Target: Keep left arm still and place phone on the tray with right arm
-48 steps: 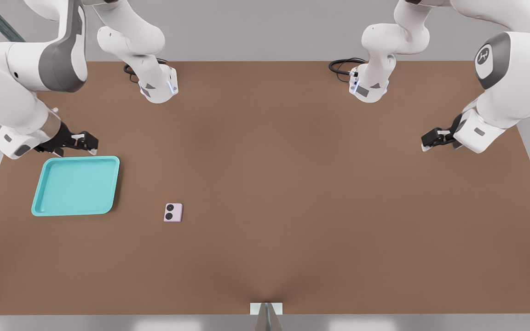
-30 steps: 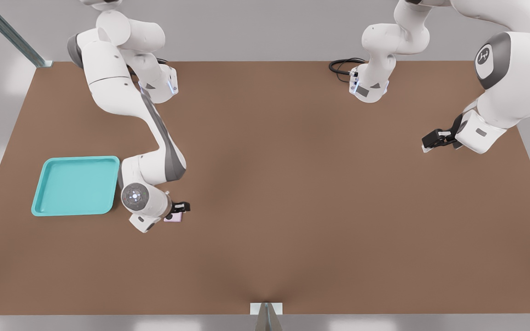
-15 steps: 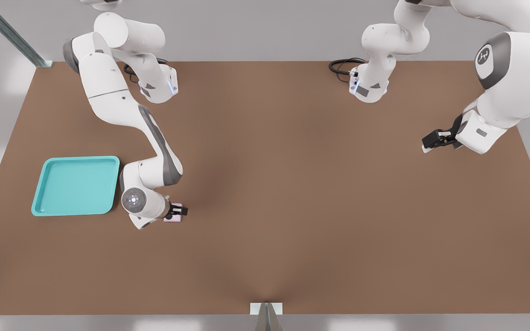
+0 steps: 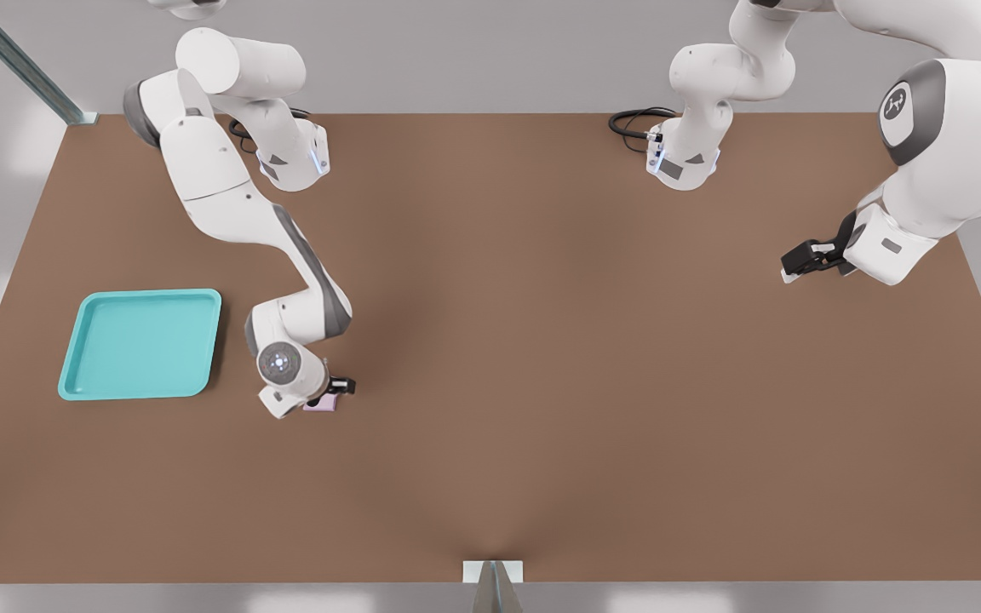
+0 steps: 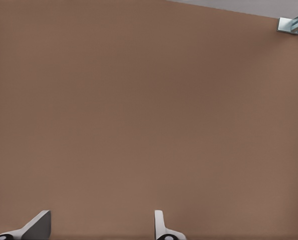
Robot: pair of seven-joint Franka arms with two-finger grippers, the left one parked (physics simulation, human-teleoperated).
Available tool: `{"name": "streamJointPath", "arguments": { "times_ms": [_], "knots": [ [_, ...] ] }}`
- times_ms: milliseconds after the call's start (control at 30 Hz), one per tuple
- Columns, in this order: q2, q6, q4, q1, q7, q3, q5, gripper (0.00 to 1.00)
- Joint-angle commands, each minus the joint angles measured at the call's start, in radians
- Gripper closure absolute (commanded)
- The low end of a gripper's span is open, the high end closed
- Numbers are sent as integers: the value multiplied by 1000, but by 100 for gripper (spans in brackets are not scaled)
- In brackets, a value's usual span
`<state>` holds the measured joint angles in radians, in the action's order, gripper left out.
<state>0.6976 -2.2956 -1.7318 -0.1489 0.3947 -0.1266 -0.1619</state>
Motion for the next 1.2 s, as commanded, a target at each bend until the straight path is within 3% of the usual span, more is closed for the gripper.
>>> {"name": "streamJointPath", "arguments": {
  "times_ms": [0,867,1067,1167],
  "knots": [
    [0,-27,-3,2,-42,-1,-47,0],
    [31,-47,-9,48,-71,-4,-47,0],
    [30,-47,-9,48,-71,-4,-47,16],
    [20,-44,-9,49,-71,-4,-47,19]
  ]
}}
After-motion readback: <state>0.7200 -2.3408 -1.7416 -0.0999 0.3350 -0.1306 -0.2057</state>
